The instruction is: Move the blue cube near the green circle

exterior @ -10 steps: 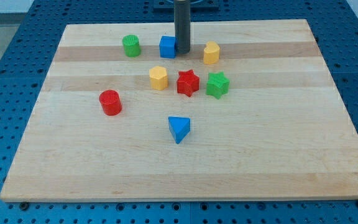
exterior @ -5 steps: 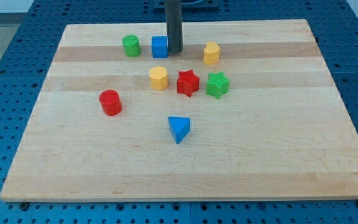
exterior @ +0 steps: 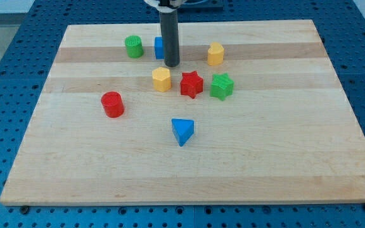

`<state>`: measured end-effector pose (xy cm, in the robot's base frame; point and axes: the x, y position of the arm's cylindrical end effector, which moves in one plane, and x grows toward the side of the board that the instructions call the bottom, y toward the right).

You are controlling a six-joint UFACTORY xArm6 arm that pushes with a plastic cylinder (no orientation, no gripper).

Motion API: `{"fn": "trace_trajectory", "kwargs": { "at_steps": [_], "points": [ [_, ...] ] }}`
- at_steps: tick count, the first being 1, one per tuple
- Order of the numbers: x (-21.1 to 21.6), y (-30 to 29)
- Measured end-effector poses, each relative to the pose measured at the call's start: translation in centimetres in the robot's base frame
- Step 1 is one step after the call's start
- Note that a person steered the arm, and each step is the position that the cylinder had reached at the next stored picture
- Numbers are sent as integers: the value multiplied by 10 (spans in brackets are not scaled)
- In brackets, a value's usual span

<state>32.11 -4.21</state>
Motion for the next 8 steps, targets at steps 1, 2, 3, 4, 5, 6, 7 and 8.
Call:
{"fn": "trace_trajectory", "kwargs": {
  "at_steps": [1, 2, 3, 4, 5, 6, 7, 8],
  "points": [
    [-9, 0],
    [-15, -1],
    [-11, 1],
    [-10, 39],
    [-29, 45],
    [-38, 44],
    [-38, 29],
    [-38, 14]
  ]
}}
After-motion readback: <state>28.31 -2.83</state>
